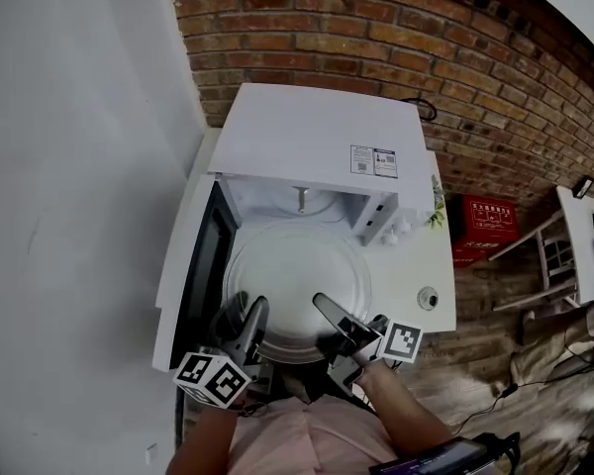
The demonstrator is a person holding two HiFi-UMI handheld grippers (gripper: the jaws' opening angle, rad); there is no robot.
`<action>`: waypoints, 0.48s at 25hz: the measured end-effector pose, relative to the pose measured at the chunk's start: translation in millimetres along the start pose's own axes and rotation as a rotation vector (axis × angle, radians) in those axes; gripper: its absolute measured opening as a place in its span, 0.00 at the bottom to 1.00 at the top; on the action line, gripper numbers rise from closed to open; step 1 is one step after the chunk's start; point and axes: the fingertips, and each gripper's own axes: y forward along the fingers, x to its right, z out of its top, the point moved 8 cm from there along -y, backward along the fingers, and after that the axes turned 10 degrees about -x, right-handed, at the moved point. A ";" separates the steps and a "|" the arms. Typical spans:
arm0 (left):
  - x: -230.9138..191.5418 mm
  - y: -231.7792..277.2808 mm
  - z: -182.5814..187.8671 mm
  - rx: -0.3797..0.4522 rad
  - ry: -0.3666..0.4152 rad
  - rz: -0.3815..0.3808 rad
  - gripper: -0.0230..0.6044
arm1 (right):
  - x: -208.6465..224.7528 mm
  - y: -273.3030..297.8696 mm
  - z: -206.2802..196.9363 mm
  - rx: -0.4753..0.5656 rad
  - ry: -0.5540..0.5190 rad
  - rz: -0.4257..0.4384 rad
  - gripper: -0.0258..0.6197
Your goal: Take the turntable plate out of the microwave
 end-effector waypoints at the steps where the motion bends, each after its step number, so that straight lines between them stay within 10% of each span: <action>1: 1.1 -0.4 -1.4 -0.001 -0.003 -0.012 0.34 | -2.0 -2.6 -1.8 0.007 -0.009 -0.008 0.09; 12: 18.6 2.2 -0.5 -0.020 0.004 -0.090 0.34 | -20.7 -23.0 -7.9 0.073 -0.075 -0.049 0.09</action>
